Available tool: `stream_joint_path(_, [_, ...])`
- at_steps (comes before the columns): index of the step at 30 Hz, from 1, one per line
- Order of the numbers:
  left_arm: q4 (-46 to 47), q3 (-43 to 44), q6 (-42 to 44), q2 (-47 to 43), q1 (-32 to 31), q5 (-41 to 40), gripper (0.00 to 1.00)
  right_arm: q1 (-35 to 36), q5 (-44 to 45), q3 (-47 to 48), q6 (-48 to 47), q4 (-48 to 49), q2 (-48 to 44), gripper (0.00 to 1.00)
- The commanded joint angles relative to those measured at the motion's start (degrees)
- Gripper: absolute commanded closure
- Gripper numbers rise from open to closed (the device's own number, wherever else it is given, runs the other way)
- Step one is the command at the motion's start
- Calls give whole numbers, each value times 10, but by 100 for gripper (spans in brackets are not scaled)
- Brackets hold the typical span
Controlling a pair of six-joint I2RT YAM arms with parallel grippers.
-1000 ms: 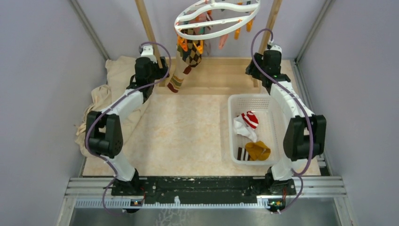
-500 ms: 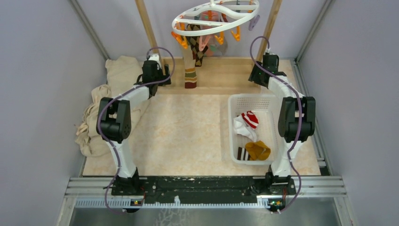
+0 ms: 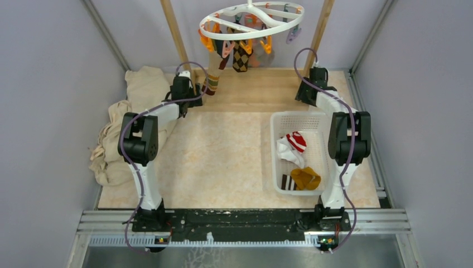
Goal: Remove the socks clipped to the hanger
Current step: Adjust the clothesline at the center of the board.
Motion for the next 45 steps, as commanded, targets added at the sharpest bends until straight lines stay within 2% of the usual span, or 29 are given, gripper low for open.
stream_joint_path(1, [-22, 11, -7, 12, 5, -19, 14, 2, 33, 19, -16, -4, 9, 46])
stream_joint_path(5, [-38, 10, -18, 15, 9, -20, 19, 2, 30, 17, -17, -9, 19, 48])
stream_joint_path(10, [-65, 12, -23, 16, 14, -15, 39, 2, 32, 9, -17, -14, 34, 51])
stream_joint_path(12, [-80, 13, -28, 14, 16, -15, 42, 2, 32, 9, -17, -19, 42, 52])
stream_joint_path(27, [-96, -81, -74, -69, 17, 0, 45, 2, 30, -122, -4, 17, -27, 57])
stream_joint_path(34, [-97, -120, -86, -112, 17, 4, 45, 5, 27, -198, -1, 36, -80, 62])
stream_joint_path(45, [-102, -174, -106, -165, 12, 12, 46, 26, 47, -294, -2, 50, -172, 66])
